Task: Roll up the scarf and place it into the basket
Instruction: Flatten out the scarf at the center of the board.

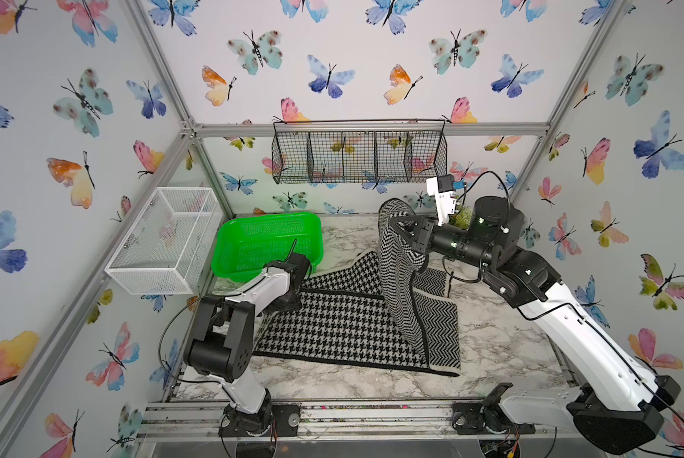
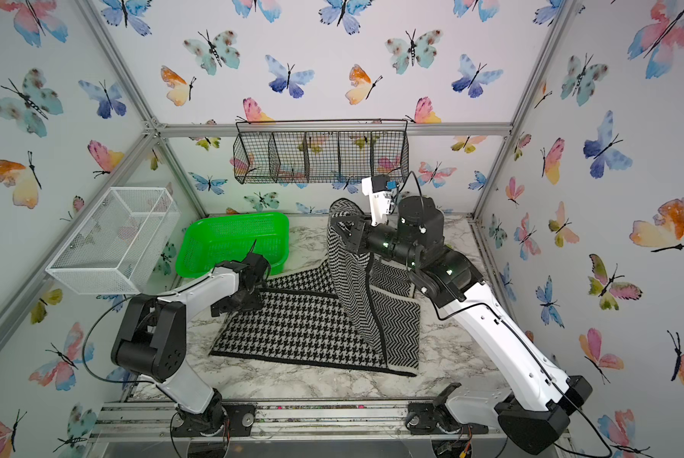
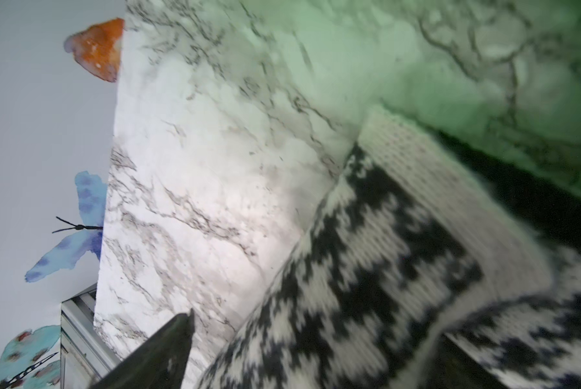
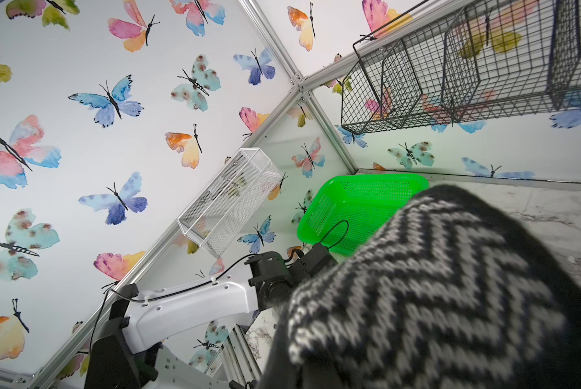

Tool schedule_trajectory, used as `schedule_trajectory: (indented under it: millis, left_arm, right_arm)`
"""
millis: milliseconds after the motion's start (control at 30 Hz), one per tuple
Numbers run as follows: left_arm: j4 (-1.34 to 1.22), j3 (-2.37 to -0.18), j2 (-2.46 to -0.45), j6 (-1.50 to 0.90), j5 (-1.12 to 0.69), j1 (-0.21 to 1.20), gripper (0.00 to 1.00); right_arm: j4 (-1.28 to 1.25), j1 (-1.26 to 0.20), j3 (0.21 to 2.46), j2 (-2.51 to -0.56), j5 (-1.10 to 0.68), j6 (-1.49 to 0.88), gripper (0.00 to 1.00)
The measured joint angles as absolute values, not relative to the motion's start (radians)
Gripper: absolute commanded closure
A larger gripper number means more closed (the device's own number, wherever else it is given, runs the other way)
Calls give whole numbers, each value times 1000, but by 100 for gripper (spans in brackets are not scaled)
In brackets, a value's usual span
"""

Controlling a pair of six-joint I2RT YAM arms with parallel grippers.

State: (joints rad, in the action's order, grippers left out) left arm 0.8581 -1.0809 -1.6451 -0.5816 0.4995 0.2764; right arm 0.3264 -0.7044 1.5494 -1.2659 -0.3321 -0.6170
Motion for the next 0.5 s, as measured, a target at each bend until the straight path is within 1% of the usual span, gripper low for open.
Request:
schedule_trajectory:
  millis: [100, 233, 500]
  left_arm:
    - [858, -1101, -1584, -559, 490, 241, 2]
    - [857, -1122, -1530, -536, 470, 229, 2]
    - [845, -1101, -1465, -509, 374, 221, 2]
  right_arm:
    - [321, -715, 1549, -1273, -332, -618, 99]
    - [311, -755, 1549, -1287, -316, -620, 99]
    - [312, -949, 1632, -1411, -207, -616, 99]
